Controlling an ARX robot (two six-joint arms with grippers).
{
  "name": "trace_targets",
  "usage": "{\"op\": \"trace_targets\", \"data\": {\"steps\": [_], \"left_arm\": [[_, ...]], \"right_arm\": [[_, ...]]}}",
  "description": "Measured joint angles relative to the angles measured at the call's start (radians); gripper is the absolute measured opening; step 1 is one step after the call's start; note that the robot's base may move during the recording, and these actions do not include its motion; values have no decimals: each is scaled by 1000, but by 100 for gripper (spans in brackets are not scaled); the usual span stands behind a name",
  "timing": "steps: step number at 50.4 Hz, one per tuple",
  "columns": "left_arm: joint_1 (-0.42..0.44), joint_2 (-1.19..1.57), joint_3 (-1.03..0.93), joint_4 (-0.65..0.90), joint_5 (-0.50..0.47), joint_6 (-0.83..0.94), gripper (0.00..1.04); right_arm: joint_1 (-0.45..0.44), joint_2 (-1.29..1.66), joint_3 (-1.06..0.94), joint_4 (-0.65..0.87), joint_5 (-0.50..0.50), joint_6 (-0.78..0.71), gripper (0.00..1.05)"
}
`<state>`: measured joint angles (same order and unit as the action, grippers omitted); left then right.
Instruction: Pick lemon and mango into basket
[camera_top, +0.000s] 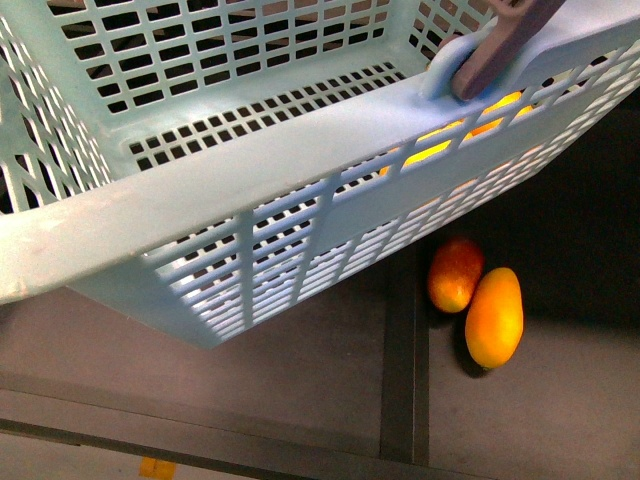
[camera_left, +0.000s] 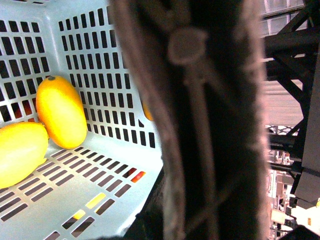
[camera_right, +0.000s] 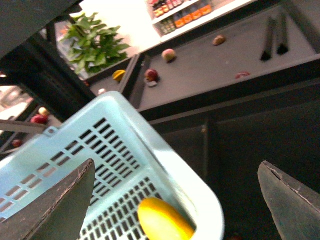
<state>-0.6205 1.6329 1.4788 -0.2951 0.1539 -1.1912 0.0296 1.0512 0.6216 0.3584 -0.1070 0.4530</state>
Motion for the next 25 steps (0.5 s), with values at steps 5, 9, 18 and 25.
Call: {"op": "trace_targets", "data": {"steps": [5, 9, 18, 25], "left_arm": [[1, 0, 0, 0, -2, 0, 5], [0, 0, 0, 0, -6, 3, 5], [1, 0, 0, 0, -1, 0, 5], [1, 0, 0, 0, -6, 2, 5]], "right_arm": [[-43, -119, -29, -43, 72, -99, 90], [-37, -166, -95, 31, 100, -271, 76], [-33, -217, -227, 72, 104, -394, 53], [-33, -268, -305, 95, 105, -425, 34]]}}
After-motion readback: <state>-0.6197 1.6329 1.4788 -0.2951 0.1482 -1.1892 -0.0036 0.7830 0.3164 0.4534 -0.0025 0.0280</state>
